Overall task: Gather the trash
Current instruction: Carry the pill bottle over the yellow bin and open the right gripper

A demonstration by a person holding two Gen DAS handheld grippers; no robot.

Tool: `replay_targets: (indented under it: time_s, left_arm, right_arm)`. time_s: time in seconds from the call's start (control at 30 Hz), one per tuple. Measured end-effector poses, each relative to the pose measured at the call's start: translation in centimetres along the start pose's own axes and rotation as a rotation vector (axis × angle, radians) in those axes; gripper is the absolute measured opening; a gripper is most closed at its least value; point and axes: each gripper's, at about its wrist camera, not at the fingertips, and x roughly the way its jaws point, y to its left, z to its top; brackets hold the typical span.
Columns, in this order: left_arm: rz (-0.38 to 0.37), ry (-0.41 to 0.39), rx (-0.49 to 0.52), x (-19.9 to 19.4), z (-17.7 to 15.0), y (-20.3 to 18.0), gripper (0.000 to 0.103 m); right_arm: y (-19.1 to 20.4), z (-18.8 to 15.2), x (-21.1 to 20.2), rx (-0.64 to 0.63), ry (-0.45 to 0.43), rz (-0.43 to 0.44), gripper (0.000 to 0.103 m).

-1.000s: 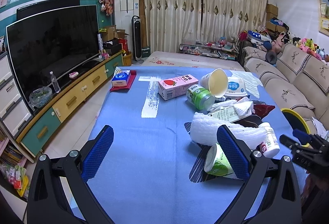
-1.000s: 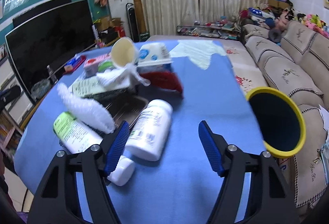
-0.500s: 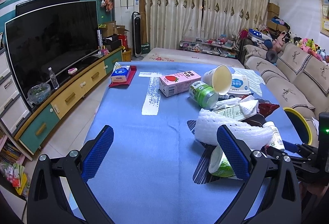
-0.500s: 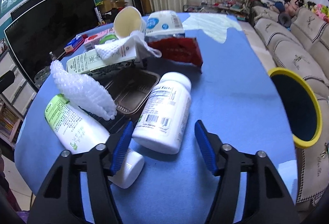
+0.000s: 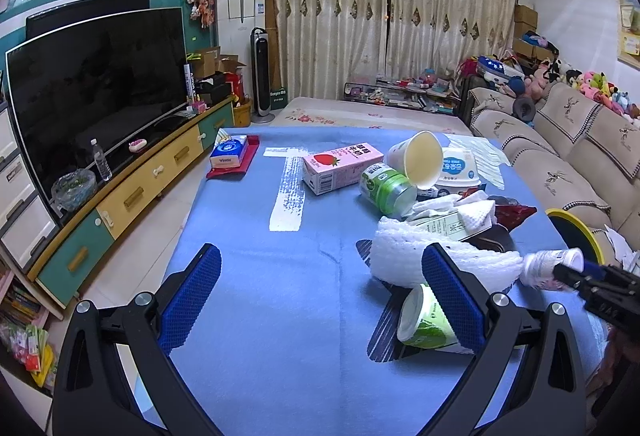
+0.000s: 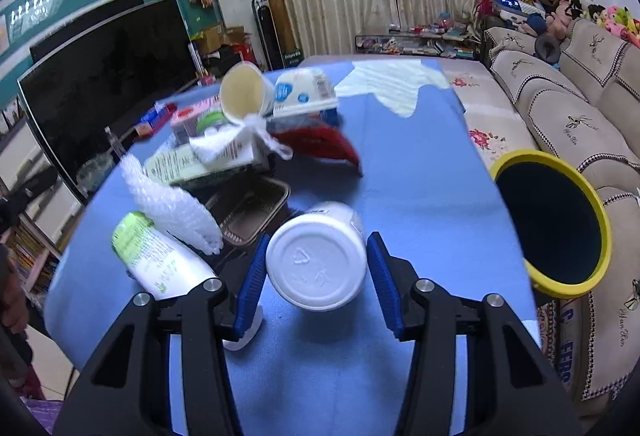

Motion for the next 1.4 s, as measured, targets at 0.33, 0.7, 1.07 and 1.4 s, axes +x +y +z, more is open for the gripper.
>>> replay_targets:
  time_s: [0.33, 0.7, 1.07, 1.4]
  left_arm:
    - [-0.017, 0.006, 0.032, 0.0, -0.2, -1.3, 0.099]
    - [-0.067, 0.037, 0.072, 1.1, -0.9, -3.8, 0.099]
    - [-0.184, 0.13, 0.137, 3.7, -2.9, -7.9, 0.099]
    - [-0.266, 0.195, 0.155, 6.1, -3.2, -9.5, 0.099]
  right_arm:
    - [-5.6, 2.4, -4.2, 0.102, -0.124, -0.059, 0.046]
    - [-19.3, 3.9, -0.1, 0.298, -0.097, -0.314, 0.046]
    - [-26.5, 1.1, 8.4, 0.388, 0.127, -0.418, 0.046]
    - [-26.4, 0.7, 8.4, 0.376, 0.129, -0.426, 0.052]
